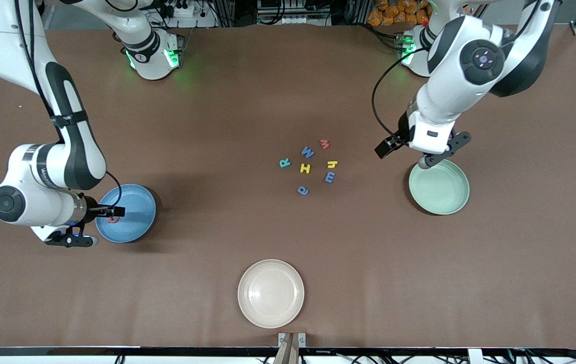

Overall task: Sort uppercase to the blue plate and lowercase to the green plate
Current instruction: 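Carry the pink letter onto the blue plate and open the right gripper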

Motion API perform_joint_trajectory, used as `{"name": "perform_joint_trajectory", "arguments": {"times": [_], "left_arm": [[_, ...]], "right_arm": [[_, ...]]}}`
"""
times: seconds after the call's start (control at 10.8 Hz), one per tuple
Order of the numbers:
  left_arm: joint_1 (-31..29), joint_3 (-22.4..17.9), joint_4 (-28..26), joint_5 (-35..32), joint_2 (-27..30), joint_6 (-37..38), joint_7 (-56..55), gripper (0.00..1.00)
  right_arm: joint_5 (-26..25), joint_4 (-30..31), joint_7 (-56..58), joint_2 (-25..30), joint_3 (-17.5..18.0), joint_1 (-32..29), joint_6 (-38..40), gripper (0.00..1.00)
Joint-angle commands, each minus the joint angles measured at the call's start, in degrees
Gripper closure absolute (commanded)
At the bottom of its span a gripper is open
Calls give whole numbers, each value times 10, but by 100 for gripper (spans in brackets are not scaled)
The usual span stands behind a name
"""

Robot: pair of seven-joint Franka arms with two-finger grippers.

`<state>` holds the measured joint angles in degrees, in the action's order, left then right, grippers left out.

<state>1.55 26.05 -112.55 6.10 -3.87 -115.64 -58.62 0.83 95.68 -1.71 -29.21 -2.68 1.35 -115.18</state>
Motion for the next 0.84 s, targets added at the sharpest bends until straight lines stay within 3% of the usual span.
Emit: {"name": "perform_joint_trajectory", "arguments": {"times": [0.0, 0.37, 0.74], "left_arm": [[31, 2, 1, 4, -33, -33, -67, 0], [90, 1, 2, -77, -97, -78, -203, 0], [111, -4, 2, -82, -133, -100, -267, 0]], "right_arm": [[-1, 14, 3, 81, 9, 6, 23, 0], [0, 10, 19, 142, 8, 42, 78, 0], [2, 10, 17, 183, 8, 51, 94, 0]]}}
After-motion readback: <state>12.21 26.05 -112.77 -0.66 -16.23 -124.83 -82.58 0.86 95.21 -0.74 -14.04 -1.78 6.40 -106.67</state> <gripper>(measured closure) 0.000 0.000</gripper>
